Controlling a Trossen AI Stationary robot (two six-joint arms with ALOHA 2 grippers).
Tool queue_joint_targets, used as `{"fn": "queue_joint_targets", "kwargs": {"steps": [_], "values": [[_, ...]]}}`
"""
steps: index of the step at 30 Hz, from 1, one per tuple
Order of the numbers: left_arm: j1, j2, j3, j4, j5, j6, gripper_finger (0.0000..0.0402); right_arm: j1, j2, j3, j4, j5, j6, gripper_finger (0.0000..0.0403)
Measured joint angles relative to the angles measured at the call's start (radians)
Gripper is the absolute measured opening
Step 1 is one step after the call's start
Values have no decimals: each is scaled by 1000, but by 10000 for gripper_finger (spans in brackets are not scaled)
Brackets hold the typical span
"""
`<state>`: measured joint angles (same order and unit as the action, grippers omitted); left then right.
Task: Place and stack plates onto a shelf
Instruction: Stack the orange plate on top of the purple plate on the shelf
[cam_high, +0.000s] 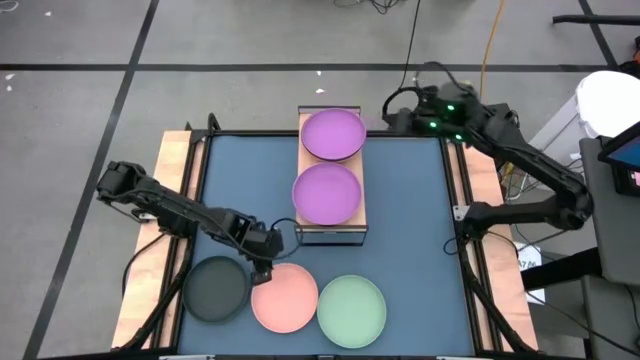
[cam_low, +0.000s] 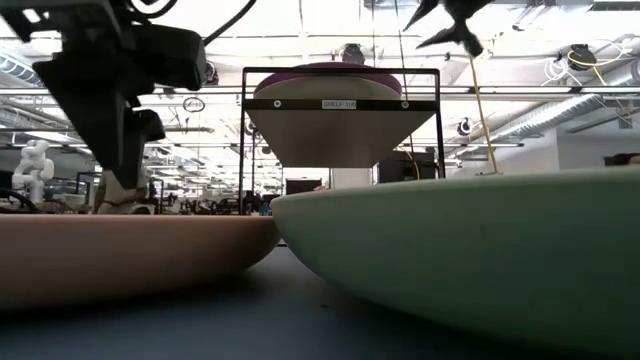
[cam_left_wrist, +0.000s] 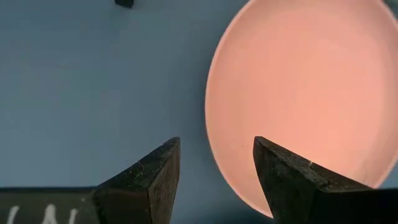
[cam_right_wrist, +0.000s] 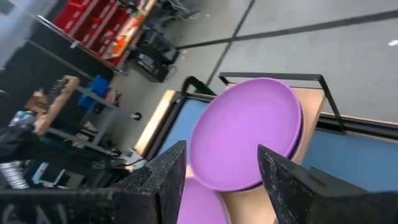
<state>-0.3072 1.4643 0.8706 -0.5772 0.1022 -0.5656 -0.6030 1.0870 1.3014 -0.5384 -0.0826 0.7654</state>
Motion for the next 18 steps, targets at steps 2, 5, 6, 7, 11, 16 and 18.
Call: {"fn": "queue_joint_targets", "kwargs": {"steps": [2, 5, 6, 7, 11, 16, 18], "values": [[-10, 0, -13, 8, -14, 19, 207, 17, -37, 0, -17, 1, 0, 180], [-18, 0, -35, 26, -17, 36, 207, 41, -77, 0, -32, 1, 0, 180], [-20, 0, -47, 45, -17, 34, 207, 50, -88, 0, -40, 1, -1, 180], [-21, 0, -61, 68, -16, 30, 207, 59, -97, 0, -47, 2, -3, 180], [-21, 0, -103, 134, 12, -11, 207, 101, -123, 0, -65, 2, -27, 180], [-21, 0, -141, 196, 14, -49, 207, 149, -133, 0, -93, 2, -38, 180], [-22, 0, -154, 225, 16, -58, 204, 165, -133, 0, -94, 2, -40, 180]]}}
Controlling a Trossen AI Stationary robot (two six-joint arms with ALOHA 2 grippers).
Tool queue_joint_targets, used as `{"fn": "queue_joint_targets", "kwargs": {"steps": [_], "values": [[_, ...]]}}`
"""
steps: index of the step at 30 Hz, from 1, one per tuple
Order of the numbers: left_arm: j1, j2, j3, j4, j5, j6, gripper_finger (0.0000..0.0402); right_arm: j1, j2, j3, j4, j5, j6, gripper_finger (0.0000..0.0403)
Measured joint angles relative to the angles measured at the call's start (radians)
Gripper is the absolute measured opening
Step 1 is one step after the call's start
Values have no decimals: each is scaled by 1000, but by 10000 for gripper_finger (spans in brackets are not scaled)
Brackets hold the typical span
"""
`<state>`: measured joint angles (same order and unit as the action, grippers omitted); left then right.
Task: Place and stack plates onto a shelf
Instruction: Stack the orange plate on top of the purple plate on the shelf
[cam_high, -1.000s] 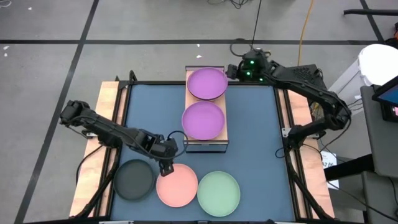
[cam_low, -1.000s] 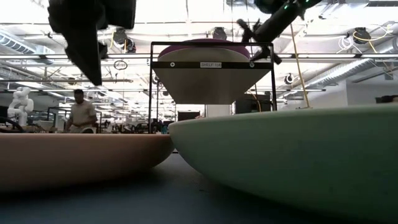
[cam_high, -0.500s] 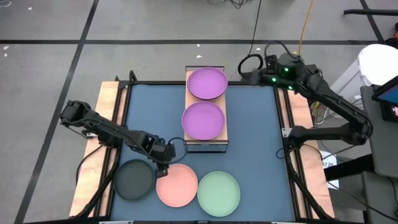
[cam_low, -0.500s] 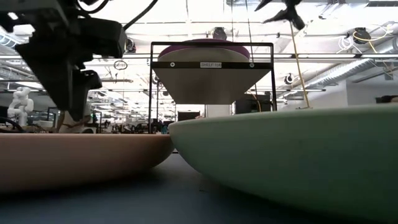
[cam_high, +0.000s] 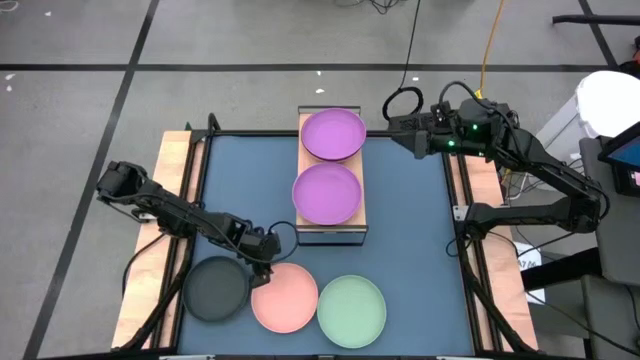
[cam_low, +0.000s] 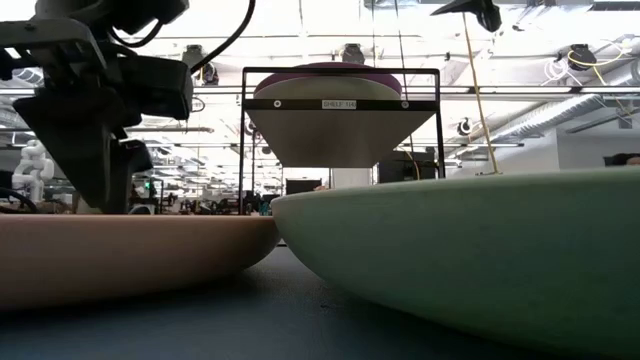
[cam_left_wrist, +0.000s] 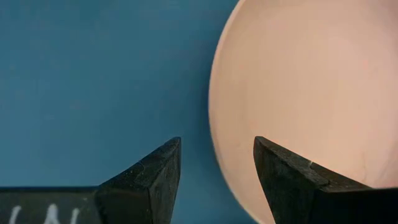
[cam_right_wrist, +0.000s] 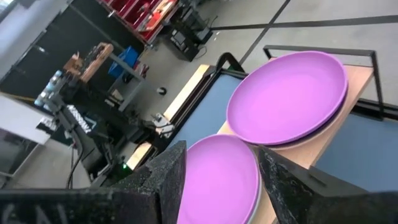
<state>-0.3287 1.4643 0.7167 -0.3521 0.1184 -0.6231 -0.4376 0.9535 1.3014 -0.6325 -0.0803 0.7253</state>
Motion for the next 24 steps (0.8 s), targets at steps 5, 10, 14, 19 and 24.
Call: {"fn": "queue_joint_targets", "kwargs": {"steps": [5, 10, 14, 19, 24], "values": [[-10, 0, -18, 31, -10, 13, 165, 21, 0, 0, -1, 0, -5, 180], [-9, 0, -42, 40, -14, 16, 123, 22, 0, 0, -1, 1, -8, 180], [-10, 0, -63, 74, -14, 6, 104, 22, 0, 0, -1, 1, -13, 180], [-9, 0, -69, 119, -12, -11, 97, 22, 0, 0, -1, 1, -13, 180], [-9, 0, -69, 118, -12, -13, 92, 22, 0, 0, -1, 1, -16, 180]]}}
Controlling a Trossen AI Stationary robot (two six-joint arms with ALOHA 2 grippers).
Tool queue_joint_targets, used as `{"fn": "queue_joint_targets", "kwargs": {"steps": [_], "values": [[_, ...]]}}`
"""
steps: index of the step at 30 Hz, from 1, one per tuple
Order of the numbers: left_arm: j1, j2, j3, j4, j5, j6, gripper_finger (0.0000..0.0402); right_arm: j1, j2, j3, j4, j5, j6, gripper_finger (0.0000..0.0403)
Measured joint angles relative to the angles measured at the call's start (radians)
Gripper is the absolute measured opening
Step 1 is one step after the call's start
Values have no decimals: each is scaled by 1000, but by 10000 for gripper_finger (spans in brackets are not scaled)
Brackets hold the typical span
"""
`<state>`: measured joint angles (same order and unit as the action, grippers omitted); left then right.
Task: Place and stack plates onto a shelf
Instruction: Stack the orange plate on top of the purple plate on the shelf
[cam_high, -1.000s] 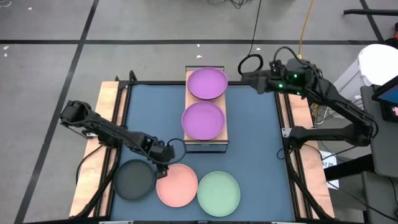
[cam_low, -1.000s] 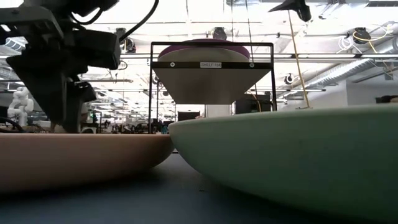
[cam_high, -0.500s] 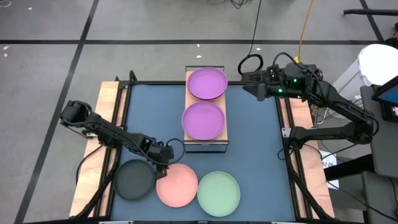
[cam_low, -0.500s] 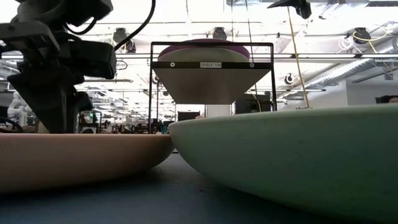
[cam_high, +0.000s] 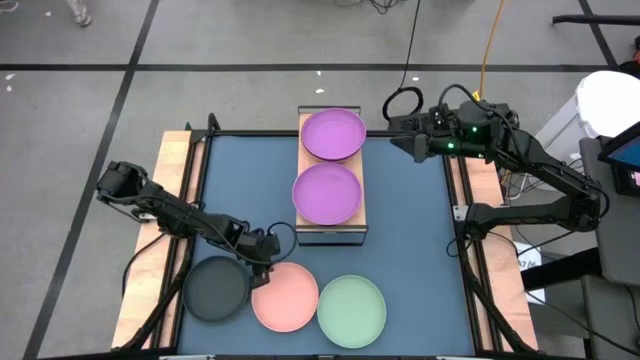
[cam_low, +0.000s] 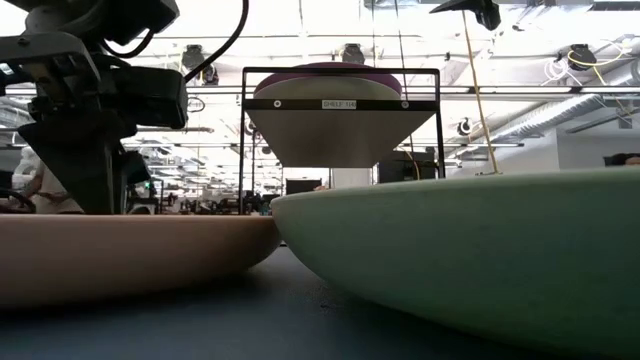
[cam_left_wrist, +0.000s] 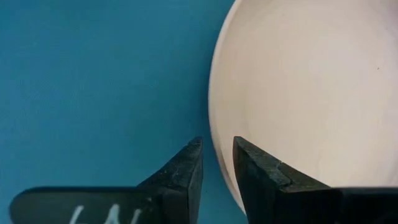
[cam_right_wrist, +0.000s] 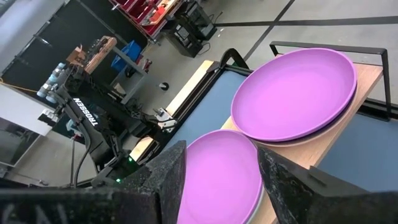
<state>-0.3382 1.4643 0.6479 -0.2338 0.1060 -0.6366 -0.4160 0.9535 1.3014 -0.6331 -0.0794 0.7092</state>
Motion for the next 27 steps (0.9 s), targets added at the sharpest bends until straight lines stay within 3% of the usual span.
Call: {"fn": "queue_joint_targets", "kwargs": {"steps": [6, 14, 27], "values": [[0, 3, 0, 5, 3, -13, 15, 0, 0, 0, 0, 0, -3, 180], [3, -15, 0, 2, -1, -53, 9, 0, 0, 0, 0, 0, -12, 180], [6, -168, 74, -29, -2, -58, 6, 0, 0, 0, -8, 0, -23, 180]]}}
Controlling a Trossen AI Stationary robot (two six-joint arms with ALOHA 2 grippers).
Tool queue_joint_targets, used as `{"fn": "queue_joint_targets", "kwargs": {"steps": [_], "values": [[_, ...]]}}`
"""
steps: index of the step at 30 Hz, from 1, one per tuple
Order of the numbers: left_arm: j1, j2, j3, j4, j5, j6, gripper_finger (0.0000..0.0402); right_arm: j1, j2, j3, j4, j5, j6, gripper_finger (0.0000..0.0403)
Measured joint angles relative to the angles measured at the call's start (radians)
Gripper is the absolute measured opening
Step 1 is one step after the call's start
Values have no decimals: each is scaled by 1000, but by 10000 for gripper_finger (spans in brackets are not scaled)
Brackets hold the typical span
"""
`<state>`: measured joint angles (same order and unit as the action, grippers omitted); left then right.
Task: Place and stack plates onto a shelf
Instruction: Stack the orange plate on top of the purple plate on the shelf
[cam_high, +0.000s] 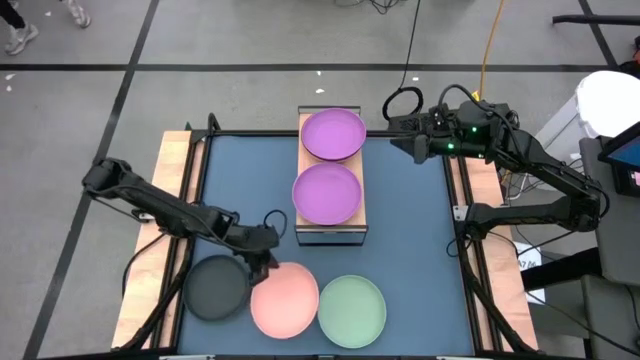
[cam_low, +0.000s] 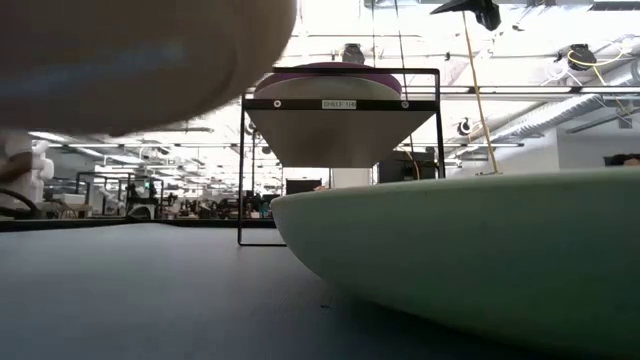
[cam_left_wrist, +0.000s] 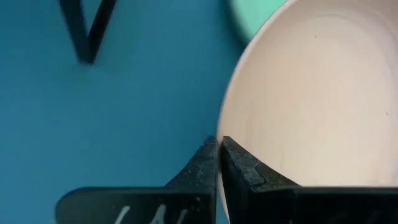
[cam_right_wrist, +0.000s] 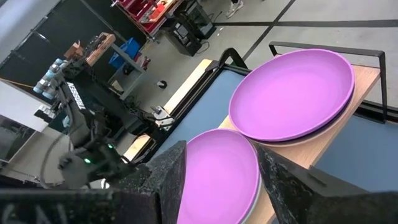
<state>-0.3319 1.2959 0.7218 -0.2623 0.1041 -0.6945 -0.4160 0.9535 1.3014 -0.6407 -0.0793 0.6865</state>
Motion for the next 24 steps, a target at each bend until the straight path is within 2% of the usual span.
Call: {"fn": "queue_joint_targets", "kwargs": {"steps": [7, 15, 24], "values": [[56, -54, 125, -65, 0, 2, 6, 0, 0, 0, -1, 0, 0, 180], [174, -54, 325, -239, -1, 107, 6, 7, 0, 0, -74, -3, -11, 180], [321, -53, 460, -343, -2, 141, 5, 71, 0, 0, -131, -3, 5, 180]]}}
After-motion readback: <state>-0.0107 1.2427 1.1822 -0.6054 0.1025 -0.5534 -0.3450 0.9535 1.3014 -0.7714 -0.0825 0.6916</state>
